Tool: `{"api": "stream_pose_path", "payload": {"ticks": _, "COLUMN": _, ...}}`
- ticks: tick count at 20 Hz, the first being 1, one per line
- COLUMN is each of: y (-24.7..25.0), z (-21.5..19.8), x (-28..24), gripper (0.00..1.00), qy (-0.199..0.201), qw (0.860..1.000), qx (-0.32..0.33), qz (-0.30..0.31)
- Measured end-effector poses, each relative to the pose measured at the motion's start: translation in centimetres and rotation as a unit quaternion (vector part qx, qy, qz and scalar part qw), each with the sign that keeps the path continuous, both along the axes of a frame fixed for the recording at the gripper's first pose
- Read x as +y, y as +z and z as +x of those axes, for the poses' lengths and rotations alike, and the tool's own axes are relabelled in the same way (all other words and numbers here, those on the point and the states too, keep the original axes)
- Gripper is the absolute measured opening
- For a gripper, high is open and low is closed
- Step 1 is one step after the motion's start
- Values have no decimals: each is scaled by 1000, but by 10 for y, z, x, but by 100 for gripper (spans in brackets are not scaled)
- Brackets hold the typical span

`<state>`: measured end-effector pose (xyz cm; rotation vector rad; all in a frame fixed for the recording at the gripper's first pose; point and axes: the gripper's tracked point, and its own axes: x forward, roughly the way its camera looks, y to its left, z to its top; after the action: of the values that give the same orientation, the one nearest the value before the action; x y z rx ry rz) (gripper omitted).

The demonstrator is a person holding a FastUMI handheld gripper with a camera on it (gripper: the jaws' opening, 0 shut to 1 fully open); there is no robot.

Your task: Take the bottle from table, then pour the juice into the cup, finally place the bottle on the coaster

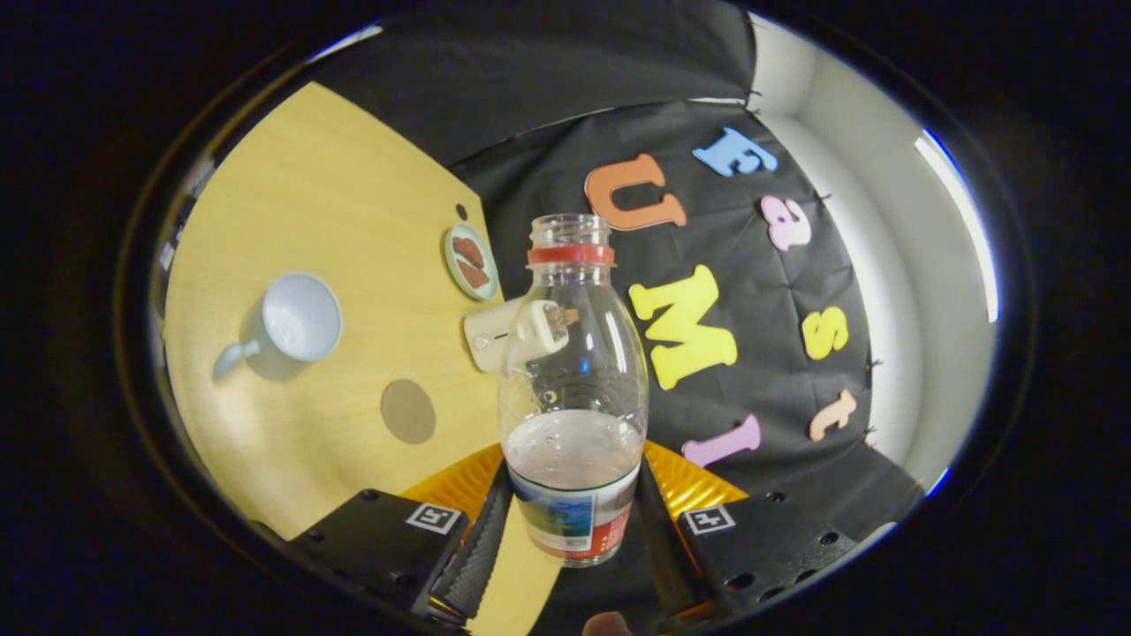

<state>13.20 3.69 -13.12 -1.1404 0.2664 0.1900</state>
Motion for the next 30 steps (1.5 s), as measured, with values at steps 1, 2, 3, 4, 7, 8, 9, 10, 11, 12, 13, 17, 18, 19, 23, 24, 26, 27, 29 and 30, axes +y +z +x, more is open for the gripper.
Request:
{"api": "stream_pose_path", "payload": {"ticks": 1, "y": 1, "z": -1, "x": 1, "gripper": 77, "qy": -7, "qw": 999, "qx": 8, "qz": 40}}
{"api": "stream_pose_path", "payload": {"ticks": 2, "y": 3, "z": -2, "x": 4, "gripper": 77, "qy": -9, "qw": 997, "qx": 12, "qz": 81}}
{"api": "stream_pose_path", "payload": {"ticks": 3, "y": 10, "z": -1, "x": 4, "gripper": 77, "qy": -11, "qw": 993, "qx": 9, "qz": 118}}
{"api": "stream_pose_path", "payload": {"ticks": 4, "y": 18, "z": 0, "x": 4, "gripper": 77, "qy": -14, "qw": 988, "qx": 2, "qz": 152}}
{"api": "stream_pose_path", "payload": {"ticks": 7, "y": 39, "z": 9, "x": 3, "gripper": 77, "qy": -22, "qw": 970, "qx": -8, "qz": 243}}
{"api": "stream_pose_path", "payload": {"ticks": 8, "y": 48, "z": 16, "x": 3, "gripper": 77, "qy": -23, "qw": 964, "qx": -11, "qz": 266}}
{"api": "stream_pose_path", "payload": {"ticks": 9, "y": 60, "z": 22, "x": 2, "gripper": 77, "qy": -23, "qw": 956, "qx": -16, "qz": 292}}
{"api": "stream_pose_path", "payload": {"ticks": 10, "y": 72, "z": 31, "x": 5, "gripper": 76, "qy": -23, "qw": 947, "qx": -21, "qz": 319}}
{"api": "stream_pose_path", "payload": {"ticks": 11, "y": 82, "z": 38, "x": 7, "gripper": 76, "qy": -24, "qw": 937, "qx": -26, "qz": 348}}
{"api": "stream_pose_path", "payload": {"ticks": 12, "y": 92, "z": 45, "x": 8, "gripper": 77, "qy": -23, "qw": 927, "qx": -32, "qz": 373}}
{"api": "stream_pose_path", "payload": {"ticks": 13, "y": 99, "z": 54, "x": 11, "gripper": 76, "qy": -19, "qw": 917, "qx": -38, "qz": 396}}
{"api": "stream_pose_path", "payload": {"ticks": 17, "y": 99, "z": 83, "x": 21, "gripper": 76, "qy": -17, "qw": 889, "qx": -42, "qz": 457}}
{"api": "stream_pose_path", "payload": {"ticks": 18, "y": 95, "z": 91, "x": 23, "gripper": 76, "qy": -18, "qw": 884, "qx": -42, "qz": 465}}
{"api": "stream_pose_path", "payload": {"ticks": 19, "y": 89, "z": 100, "x": 25, "gripper": 76, "qy": -20, "qw": 880, "qx": -38, "qz": 473}}
{"api": "stream_pose_path", "payload": {"ticks": 23, "y": 55, "z": 133, "x": 31, "gripper": 76, "qy": -28, "qw": 872, "qx": -26, "qz": 489}}
{"api": "stream_pose_path", "payload": {"ticks": 24, "y": 41, "z": 138, "x": 32, "gripper": 76, "qy": -32, "qw": 871, "qx": -15, "qz": 490}}
{"api": "stream_pose_path", "payload": {"ticks": 26, "y": 17, "z": 146, "x": 31, "gripper": 76, "qy": -42, "qw": 864, "qx": 0, "qz": 502}}
{"api": "stream_pose_path", "payload": {"ticks": 27, "y": 6, "z": 149, "x": 30, "gripper": 76, "qy": -49, "qw": 859, "qx": 6, "qz": 509}}
{"api": "stream_pose_path", "payload": {"ticks": 29, "y": -19, "z": 154, "x": 27, "gripper": 76, "qy": -61, "qw": 852, "qx": 16, "qz": 521}}
{"api": "stream_pose_path", "payload": {"ticks": 30, "y": -34, "z": 157, "x": 27, "gripper": 77, "qy": -68, "qw": 849, "qx": 25, "qz": 523}}
